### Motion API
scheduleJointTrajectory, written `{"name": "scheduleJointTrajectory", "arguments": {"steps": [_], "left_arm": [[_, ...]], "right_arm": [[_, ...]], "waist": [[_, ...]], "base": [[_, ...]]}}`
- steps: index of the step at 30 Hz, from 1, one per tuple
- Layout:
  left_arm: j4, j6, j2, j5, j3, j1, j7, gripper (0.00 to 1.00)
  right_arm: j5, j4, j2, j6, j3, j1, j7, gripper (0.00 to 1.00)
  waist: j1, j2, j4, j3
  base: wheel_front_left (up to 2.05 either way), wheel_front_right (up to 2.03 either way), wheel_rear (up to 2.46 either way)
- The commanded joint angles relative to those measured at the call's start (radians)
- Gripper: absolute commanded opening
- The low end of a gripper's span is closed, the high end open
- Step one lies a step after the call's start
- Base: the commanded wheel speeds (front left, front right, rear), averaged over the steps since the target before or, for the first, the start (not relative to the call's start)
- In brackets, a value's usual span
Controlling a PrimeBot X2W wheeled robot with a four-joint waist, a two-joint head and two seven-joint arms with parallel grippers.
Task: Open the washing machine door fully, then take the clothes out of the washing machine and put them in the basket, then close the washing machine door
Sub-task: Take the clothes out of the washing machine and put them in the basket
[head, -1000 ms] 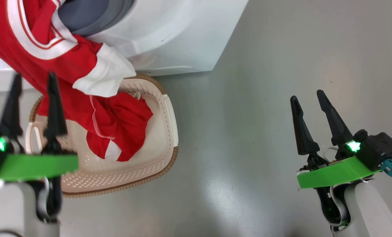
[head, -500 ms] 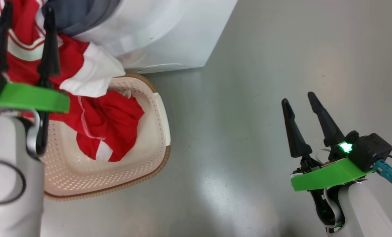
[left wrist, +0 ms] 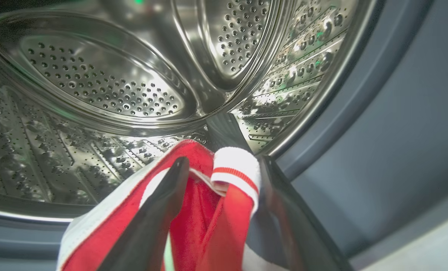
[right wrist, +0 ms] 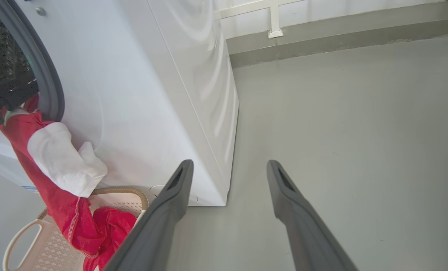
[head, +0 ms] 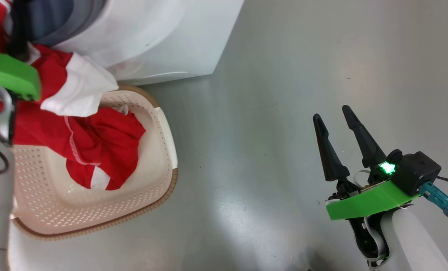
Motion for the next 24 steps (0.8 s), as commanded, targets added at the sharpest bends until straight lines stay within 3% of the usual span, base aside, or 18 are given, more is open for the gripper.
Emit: {"name": "scheduleJointTrajectory", "arguments": {"steps": [1, 7, 16, 18, 19, 20, 24], "left_arm": [[0.006, 0.020, 0.063, 0.013, 0.017, -0.024, -0.004, 1.00], [0.104, 0.052, 0.111, 0.014, 0.014, -0.067, -0.004, 1.00], [0.220, 0.037, 0.126, -0.037, 0.037, -0.100, -0.004, 1.00], [0.234, 0.025, 0.124, -0.049, 0.039, -0.105, -0.004, 0.75], [0.237, 0.021, 0.123, -0.051, 0.038, -0.107, -0.004, 0.33], [0.240, 0.017, 0.121, -0.058, 0.041, -0.108, -0.004, 0.03], [0.240, 0.004, 0.114, -0.077, 0.048, -0.110, -0.004, 0.00]], "right_arm": [[0.012, -0.023, 0.001, 0.007, 0.023, 0.004, -0.006, 1.00], [0.014, -0.026, 0.001, 0.007, 0.027, 0.006, -0.006, 1.00], [0.014, -0.025, 0.001, 0.007, 0.028, 0.008, -0.006, 1.00], [0.014, -0.026, 0.001, 0.007, 0.026, 0.009, -0.006, 1.00], [0.014, -0.026, 0.001, 0.007, 0.025, 0.010, -0.006, 1.00], [0.014, -0.027, 0.001, 0.007, 0.024, 0.010, -0.006, 1.00], [0.013, -0.028, 0.001, 0.007, 0.021, 0.008, -0.006, 1.00]], "waist": [[0.0000, 0.0000, -0.010, 0.004], [0.0000, 0.0000, -0.031, 0.008], [0.0000, 0.0000, -0.040, 0.006], [0.0000, 0.0000, -0.039, 0.005], [0.0000, 0.0000, -0.038, 0.004], [0.0000, 0.0000, -0.037, 0.004], [0.0000, 0.0000, -0.032, 0.003]], "base": [[0.00, 0.00, 0.00], [0.00, 0.00, 0.00], [0.00, 0.00, 0.00], [0.00, 0.00, 0.00], [0.00, 0.00, 0.00], [0.00, 0.00, 0.00], [0.00, 0.00, 0.00]]}}
